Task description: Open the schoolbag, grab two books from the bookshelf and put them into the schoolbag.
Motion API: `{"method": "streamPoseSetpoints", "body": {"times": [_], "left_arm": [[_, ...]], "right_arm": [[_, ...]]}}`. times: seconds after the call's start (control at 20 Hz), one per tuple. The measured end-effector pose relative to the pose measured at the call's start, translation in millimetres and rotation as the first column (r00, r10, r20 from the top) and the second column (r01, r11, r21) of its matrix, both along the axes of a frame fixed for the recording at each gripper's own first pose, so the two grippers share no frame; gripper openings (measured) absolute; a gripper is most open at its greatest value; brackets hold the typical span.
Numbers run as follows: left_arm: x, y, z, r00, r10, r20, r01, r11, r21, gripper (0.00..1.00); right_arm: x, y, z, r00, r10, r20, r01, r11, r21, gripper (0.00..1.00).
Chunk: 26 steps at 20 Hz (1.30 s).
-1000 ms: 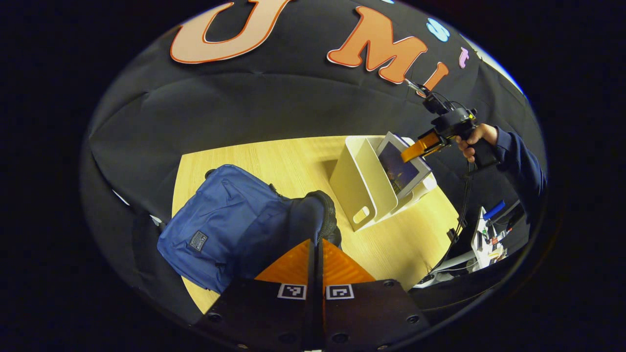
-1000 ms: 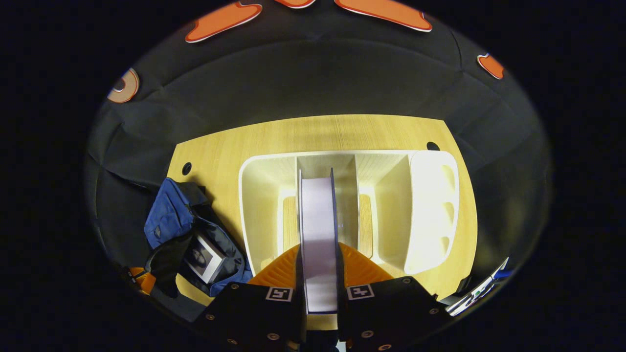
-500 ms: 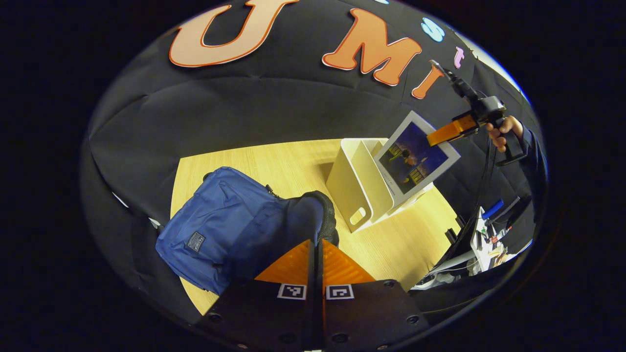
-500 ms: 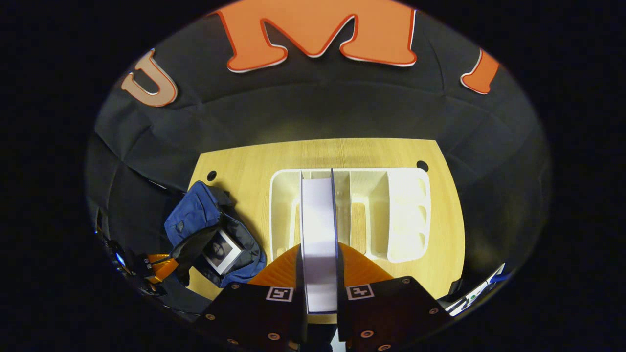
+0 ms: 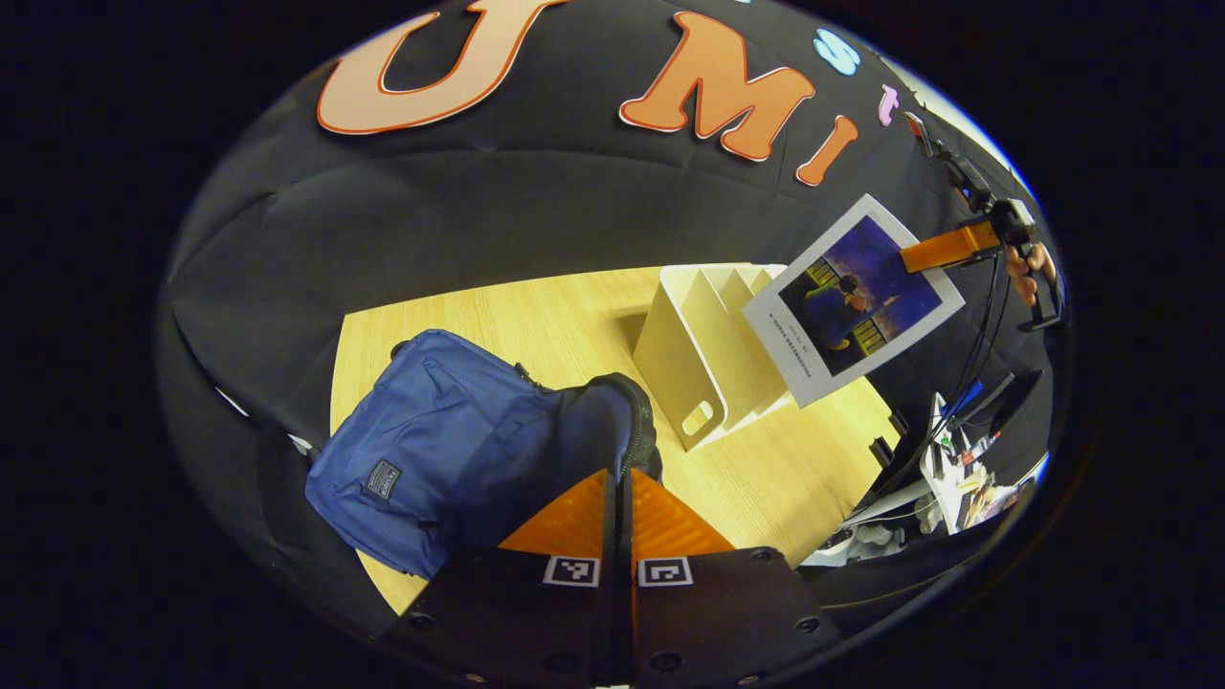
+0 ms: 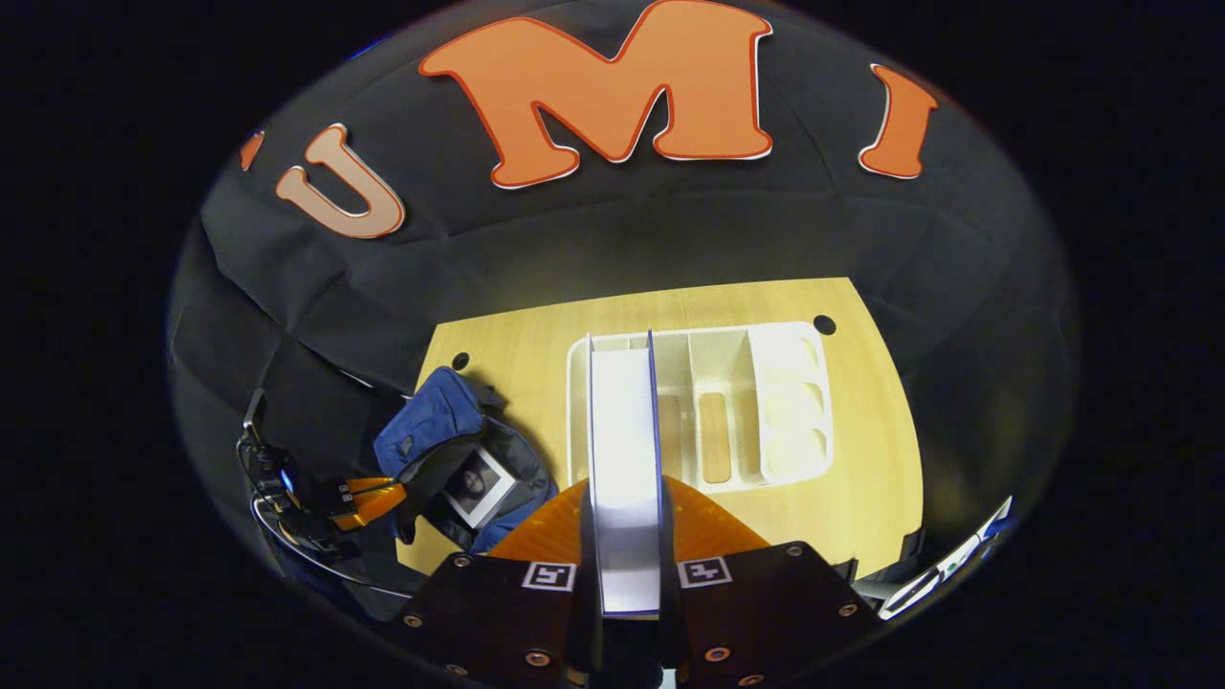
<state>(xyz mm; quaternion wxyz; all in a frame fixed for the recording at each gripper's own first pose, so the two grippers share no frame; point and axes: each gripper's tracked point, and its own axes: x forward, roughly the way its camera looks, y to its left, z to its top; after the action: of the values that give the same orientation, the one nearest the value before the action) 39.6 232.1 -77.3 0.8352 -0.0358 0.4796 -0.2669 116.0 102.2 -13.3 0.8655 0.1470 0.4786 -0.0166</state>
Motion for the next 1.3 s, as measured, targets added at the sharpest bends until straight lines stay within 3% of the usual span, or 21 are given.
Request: {"method": "streamPoseSetpoints", "body": {"times": [0.25,0.45,0.6,0.65,0.75,0.8,0.85,1.05,1.3], "left_arm": [[1,0,2,1.0,-0.007,-0.009,0.007,1.0,0.009,0.01],[3,0,1,1.0,-0.003,-0.014,0.003,1.0,0.018,0.01],[4,-1,1,1.0,0.004,-0.016,-0.003,1.0,0.022,0.01],[4,-1,2,1.0,0.004,-0.015,-0.004,1.0,0.025,0.05],[5,0,5,1.0,0.008,-0.012,-0.008,0.999,0.032,0.01],[6,2,7,1.0,0.011,-0.011,-0.011,0.999,0.034,0.05],[7,2,9,1.0,0.017,-0.009,-0.016,0.999,0.032,0.01],[10,7,15,0.999,0.034,-0.004,-0.034,0.999,0.036,0.0],[11,4,20,0.999,0.032,-0.005,-0.032,0.999,0.032,0.0]], "right_arm": [[-21,37,-23,1.0,0.001,0.012,-0.003,0.99,0.14,0.23],[-31,67,-40,1.0,-0.015,0.013,0.011,0.956,0.294,0.23],[-31,89,-63,0.998,-0.063,-0.004,0.059,0.909,0.413,0.23],[-26,98,-68,0.996,-0.088,-0.007,0.081,0.88,0.468,0.23],[-19,120,-81,0.992,-0.125,-0.022,0.116,0.822,0.557,0.23],[-17,129,-88,0.99,-0.138,-0.031,0.13,0.803,0.581,0.23],[-17,137,-96,0.988,-0.147,-0.04,0.142,0.792,0.594,0.23],[-9,161,-116,0.971,-0.221,-0.093,0.227,0.718,0.658,0.23],[-2,190,-140,0.964,-0.253,-0.085,0.243,0.704,0.667,0.23]]}}
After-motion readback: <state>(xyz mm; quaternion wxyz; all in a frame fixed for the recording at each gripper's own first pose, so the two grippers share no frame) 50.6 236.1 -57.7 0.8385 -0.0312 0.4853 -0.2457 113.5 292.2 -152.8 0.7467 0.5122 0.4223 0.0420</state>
